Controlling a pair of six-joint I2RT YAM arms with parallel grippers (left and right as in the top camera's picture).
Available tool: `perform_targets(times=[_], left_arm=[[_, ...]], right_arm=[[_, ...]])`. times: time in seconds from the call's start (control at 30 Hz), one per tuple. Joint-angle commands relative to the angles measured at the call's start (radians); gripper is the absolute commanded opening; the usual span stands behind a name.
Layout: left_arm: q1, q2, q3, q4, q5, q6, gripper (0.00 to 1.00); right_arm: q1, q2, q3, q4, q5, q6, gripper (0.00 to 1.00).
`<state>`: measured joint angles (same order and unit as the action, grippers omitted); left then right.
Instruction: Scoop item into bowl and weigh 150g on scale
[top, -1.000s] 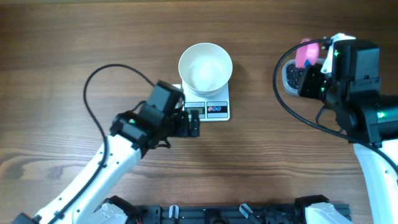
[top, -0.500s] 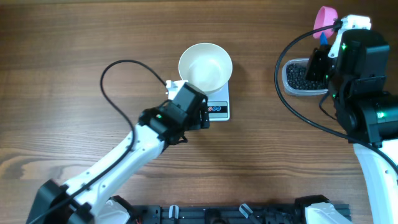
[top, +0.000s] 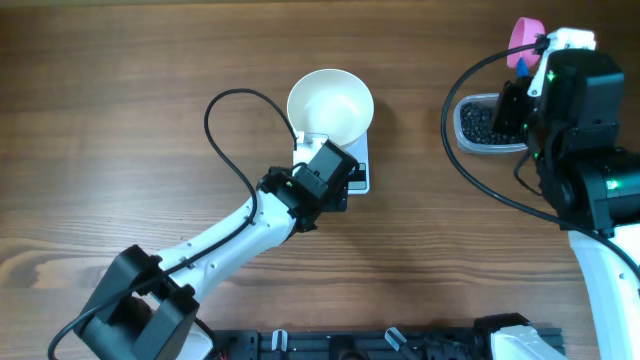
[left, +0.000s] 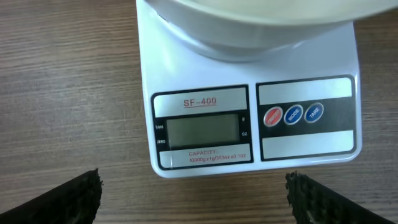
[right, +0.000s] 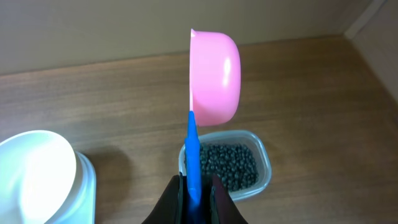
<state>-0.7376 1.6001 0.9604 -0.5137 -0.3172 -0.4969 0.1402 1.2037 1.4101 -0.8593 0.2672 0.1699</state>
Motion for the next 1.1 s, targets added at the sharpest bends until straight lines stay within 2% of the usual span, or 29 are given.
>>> perform_targets(times=[0.0, 0.17, 0.33, 0.47, 0.57, 0.8, 1.07], left_arm=[[-0.002, 0.002, 0.002, -0.027, -0.024, 0.023, 1.0], [-0.002, -0.068, 0.002, -0.08, -0.016, 0.022, 1.0], [0.011, -0.23, 0.002, -0.082, 0.099, 0.023, 1.0], [0.037, -0.293, -0.028, -0.08, 0.156, 0.023, 1.0], [0.044, -0.277, -0.11, -0.028, 0.147, 0.023, 1.0], [0.06, -0.199, -0.211, 0.23, 0.149, 0.015, 1.0], [0.084, -0.113, -0.211, 0.323, 0.148, -0.038, 1.0]], right_arm=[[-0.004, 0.004, 0.018, -0.009, 0.02, -0.005, 0.04], [-0.004, 0.004, 0.018, -0.052, 0.02, -0.005, 0.04], [-0.004, 0.004, 0.018, -0.103, 0.021, 0.014, 0.04], [-0.004, 0.004, 0.018, -0.1, 0.008, 0.017, 0.04], [-0.004, 0.004, 0.018, -0.079, 0.009, 0.017, 0.04], [-0.004, 0.004, 0.018, -0.061, 0.003, 0.016, 0.04], [-0.004, 0.004, 0.018, -0.062, -0.032, 0.017, 0.04]])
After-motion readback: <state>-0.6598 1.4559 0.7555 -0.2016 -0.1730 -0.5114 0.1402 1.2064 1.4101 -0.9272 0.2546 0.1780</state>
